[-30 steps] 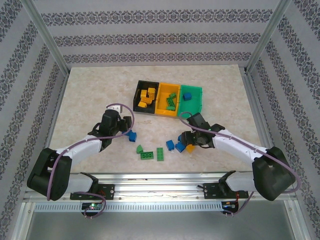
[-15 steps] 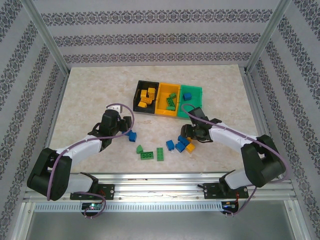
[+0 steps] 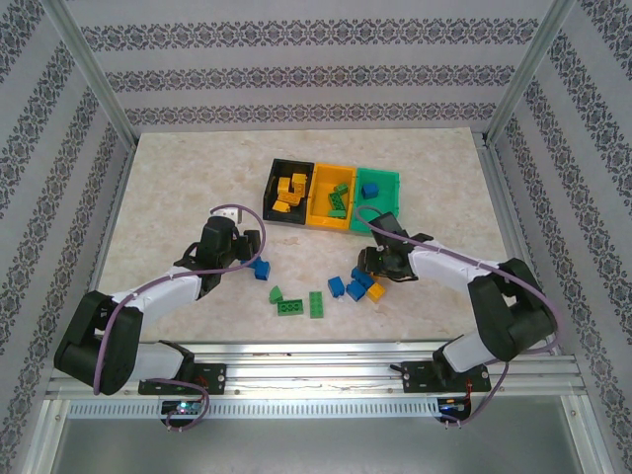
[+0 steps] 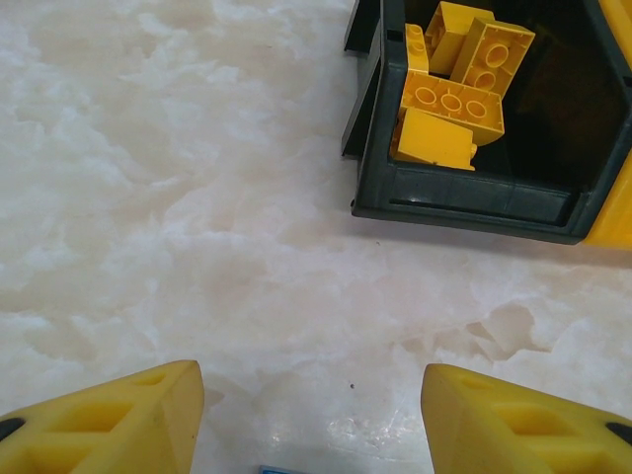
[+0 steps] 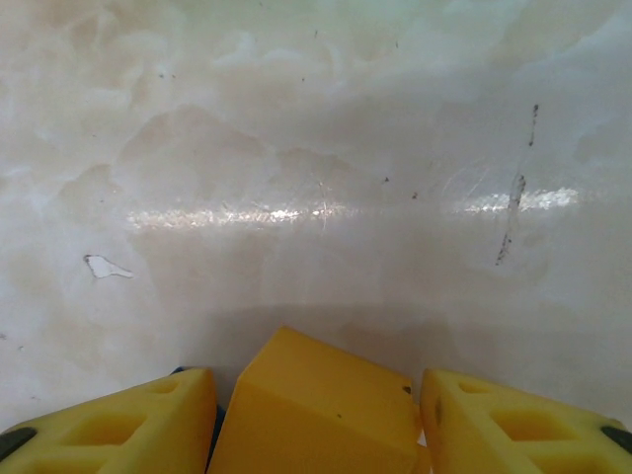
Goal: Sort the legos into containers by color
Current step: Pick up the lego from the center of the table, then place the lego in the container, then pick up the lego from the bottom-center of the table.
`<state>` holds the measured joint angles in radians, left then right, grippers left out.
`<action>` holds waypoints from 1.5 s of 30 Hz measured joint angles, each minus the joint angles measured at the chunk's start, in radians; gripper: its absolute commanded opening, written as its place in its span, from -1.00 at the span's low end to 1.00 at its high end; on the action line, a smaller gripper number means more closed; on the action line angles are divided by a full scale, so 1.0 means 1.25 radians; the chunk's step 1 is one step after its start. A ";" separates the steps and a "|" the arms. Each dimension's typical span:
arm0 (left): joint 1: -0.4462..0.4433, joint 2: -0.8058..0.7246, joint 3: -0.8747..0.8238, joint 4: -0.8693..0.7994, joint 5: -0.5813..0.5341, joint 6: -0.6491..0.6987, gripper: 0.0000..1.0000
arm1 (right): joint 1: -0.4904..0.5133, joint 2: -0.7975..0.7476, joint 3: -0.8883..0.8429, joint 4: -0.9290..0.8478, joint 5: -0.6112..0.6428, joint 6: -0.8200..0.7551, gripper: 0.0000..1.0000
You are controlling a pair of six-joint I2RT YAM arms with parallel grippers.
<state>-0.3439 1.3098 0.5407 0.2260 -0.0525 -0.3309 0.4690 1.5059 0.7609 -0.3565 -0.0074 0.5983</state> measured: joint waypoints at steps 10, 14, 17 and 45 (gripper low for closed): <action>0.000 0.000 0.000 0.000 0.000 0.000 0.20 | 0.011 0.024 0.047 -0.011 -0.001 -0.017 -0.22; 0.000 0.000 0.000 0.000 0.000 0.000 0.20 | 0.015 0.025 0.104 -0.028 -0.003 -0.027 -0.23; 0.000 0.000 0.000 0.000 0.000 -0.002 0.20 | 0.024 0.044 0.198 -0.043 -0.006 -0.045 -0.22; 0.005 -0.015 0.000 0.012 0.003 -0.014 0.20 | 0.112 0.426 0.717 -0.020 -0.006 -0.150 0.23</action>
<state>-0.3382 1.2911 0.5407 0.2413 -0.0490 -0.3485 0.6094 2.0380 1.6566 -0.3813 -0.0147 0.4110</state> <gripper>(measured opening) 0.600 0.611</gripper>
